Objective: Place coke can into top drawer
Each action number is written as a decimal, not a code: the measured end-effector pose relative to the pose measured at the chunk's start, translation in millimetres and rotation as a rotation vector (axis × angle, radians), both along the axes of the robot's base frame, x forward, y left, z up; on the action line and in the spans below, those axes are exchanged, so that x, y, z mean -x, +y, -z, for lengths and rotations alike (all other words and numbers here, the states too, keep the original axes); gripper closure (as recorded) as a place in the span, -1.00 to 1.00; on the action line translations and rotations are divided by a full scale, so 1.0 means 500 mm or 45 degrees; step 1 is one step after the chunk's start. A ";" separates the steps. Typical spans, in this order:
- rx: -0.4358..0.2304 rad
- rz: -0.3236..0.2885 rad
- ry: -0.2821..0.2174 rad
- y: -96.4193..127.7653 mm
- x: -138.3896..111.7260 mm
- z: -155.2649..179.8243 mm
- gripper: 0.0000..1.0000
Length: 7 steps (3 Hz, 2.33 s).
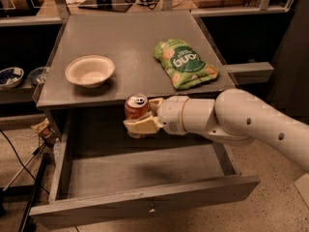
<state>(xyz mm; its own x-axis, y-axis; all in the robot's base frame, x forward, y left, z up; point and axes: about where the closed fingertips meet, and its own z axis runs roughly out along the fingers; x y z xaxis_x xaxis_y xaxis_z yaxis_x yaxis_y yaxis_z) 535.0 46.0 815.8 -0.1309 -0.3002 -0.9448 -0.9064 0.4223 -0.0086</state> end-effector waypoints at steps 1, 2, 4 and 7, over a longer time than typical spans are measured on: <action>-0.034 -0.023 -0.018 0.052 -0.012 0.063 1.00; -0.034 -0.023 -0.018 0.052 -0.012 0.063 1.00; -0.171 -0.012 0.049 0.119 0.001 0.128 1.00; -0.131 -0.122 0.055 0.156 0.014 0.175 1.00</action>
Offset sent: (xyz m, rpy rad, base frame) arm 0.0131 0.0403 -0.0496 0.0305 -0.0280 0.0473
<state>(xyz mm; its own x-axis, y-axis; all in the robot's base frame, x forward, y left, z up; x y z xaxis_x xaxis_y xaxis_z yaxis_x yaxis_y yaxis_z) 528.1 124.0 728.5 -0.1477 -0.2151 -0.9654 -0.9412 0.3304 0.0704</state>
